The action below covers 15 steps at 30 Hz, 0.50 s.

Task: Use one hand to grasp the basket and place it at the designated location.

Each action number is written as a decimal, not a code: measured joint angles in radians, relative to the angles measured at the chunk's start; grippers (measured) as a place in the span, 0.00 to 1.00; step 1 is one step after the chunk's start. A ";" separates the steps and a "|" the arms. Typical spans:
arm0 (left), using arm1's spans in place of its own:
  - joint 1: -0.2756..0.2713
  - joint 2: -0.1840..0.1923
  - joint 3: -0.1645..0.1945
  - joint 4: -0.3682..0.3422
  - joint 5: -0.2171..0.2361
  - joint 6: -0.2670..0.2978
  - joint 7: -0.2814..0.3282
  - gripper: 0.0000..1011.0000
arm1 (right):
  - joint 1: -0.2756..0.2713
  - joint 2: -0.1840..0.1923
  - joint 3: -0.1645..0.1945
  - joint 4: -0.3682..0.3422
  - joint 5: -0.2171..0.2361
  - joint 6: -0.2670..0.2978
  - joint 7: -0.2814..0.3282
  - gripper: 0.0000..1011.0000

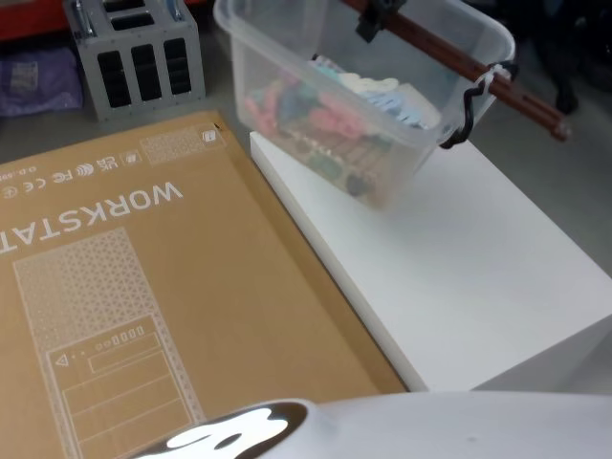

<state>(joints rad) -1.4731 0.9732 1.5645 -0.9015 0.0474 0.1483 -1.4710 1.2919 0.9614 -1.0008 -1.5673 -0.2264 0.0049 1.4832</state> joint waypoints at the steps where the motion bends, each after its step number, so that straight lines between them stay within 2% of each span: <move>1: 0.000 0.000 0.000 0.000 0.000 0.000 0.000 0.00 | 0.001 -0.001 -0.001 -0.010 0.002 -0.002 0.000 0.23; 9: 0.000 0.000 0.000 0.000 0.000 0.000 0.000 0.00 | 0.004 -0.001 -0.015 -0.125 0.025 -0.050 -0.017 0.23; 15: 0.000 0.000 0.000 0.000 0.000 0.000 0.000 0.00 | 0.006 -0.011 -0.024 -0.180 0.039 -0.092 -0.037 0.23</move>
<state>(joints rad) -1.4731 0.9732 1.5645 -0.9015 0.0474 0.1484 -1.4710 1.2981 0.9505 -1.0244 -1.7469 -0.1871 -0.0869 1.4464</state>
